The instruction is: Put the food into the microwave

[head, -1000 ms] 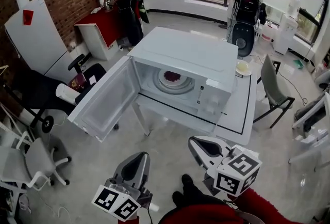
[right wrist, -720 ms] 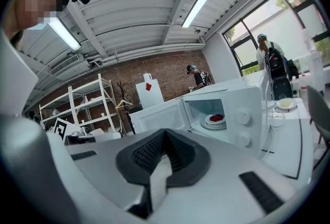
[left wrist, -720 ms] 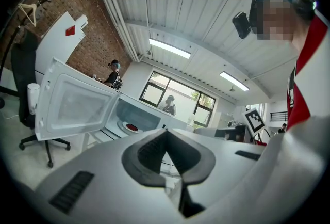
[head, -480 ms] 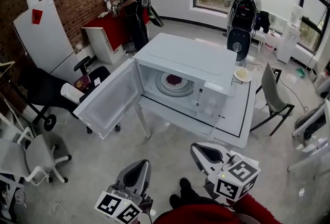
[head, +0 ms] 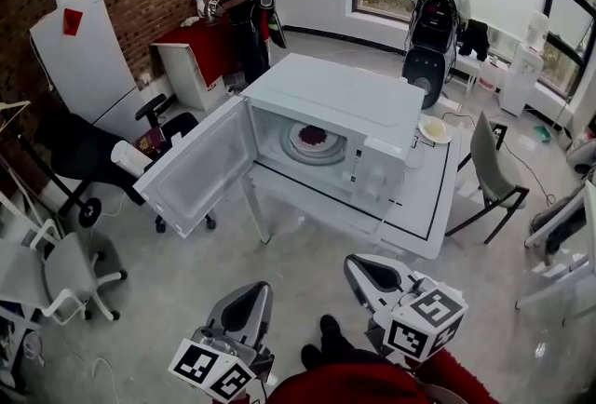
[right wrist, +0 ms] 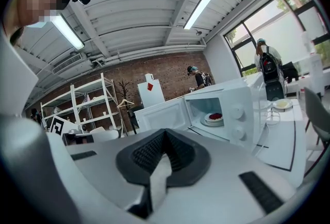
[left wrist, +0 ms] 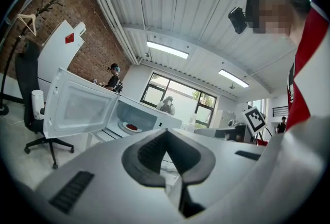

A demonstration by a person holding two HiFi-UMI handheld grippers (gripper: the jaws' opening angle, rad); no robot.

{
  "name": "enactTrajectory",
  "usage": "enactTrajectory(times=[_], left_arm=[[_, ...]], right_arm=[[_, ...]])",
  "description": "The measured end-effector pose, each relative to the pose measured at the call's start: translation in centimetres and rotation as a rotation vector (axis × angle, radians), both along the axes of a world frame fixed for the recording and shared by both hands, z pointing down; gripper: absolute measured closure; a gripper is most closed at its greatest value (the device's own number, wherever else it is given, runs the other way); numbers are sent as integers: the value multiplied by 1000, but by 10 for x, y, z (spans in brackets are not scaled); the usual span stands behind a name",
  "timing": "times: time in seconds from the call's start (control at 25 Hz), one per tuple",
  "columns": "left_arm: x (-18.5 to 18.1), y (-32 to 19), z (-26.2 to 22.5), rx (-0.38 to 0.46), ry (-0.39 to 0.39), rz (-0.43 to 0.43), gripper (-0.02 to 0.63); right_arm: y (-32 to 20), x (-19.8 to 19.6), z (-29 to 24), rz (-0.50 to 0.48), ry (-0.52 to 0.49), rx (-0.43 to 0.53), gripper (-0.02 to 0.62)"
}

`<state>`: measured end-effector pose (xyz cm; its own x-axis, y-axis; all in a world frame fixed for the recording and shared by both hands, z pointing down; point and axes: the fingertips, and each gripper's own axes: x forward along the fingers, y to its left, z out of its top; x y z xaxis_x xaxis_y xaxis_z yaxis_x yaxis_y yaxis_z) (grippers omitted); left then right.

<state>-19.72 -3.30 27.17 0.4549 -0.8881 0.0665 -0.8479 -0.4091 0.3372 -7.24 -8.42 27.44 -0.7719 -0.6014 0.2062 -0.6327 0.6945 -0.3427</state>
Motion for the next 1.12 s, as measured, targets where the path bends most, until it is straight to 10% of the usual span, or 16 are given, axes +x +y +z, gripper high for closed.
enactTrajectory(times=[1.12], left_arm=[[5,24,16,-35,30,-54,597]], right_arm=[[19,5,19,-7,66,5,583]])
